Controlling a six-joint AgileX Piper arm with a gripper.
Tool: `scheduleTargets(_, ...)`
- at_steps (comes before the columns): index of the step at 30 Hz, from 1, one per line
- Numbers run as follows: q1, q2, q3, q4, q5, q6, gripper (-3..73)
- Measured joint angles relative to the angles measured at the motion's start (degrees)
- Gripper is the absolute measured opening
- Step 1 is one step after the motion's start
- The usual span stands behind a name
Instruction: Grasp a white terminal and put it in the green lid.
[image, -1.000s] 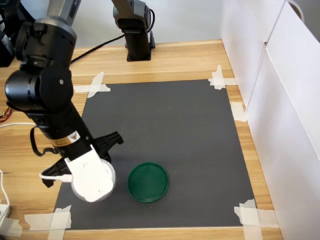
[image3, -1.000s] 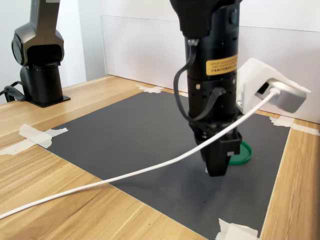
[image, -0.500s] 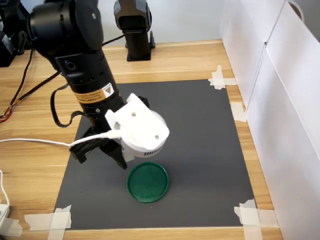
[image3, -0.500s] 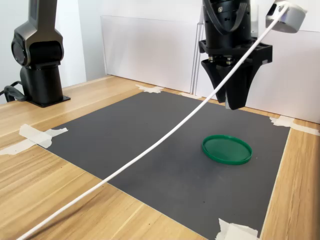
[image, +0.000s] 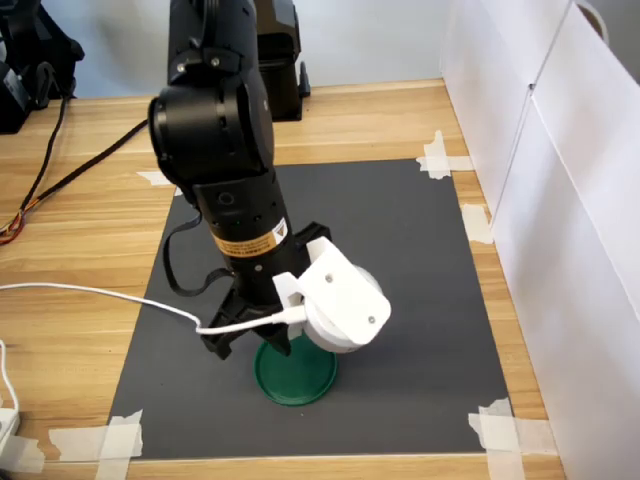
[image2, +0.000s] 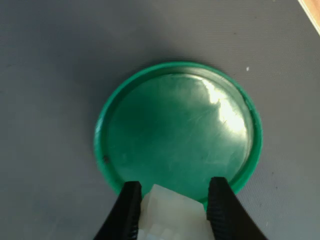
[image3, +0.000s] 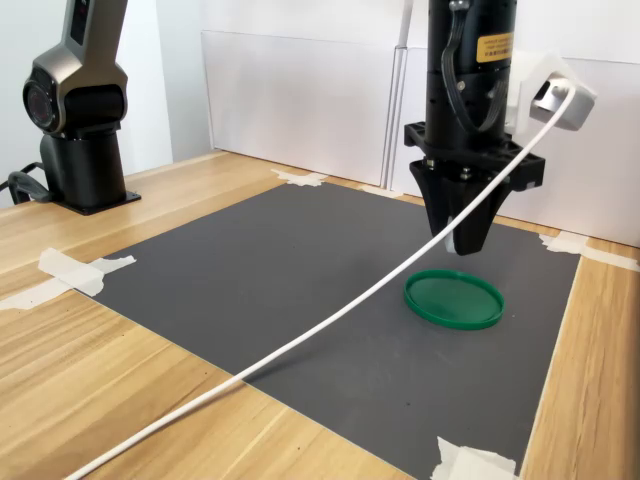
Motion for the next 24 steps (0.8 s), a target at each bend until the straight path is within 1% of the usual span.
scheduleTargets(6,0.0,1.5,0.4,-0.2,-2.0,0.1,30.2)
scheduleTargets(16,0.0,1.6,2.4,-0.2,-1.6,0.1,30.8)
scheduleTargets(18,0.0,1.6,2.5,-0.2,-1.7,0.1,33.5)
scheduleTargets(24,0.0,1.6,2.5,-0.4,-1.8,0.0,48.3)
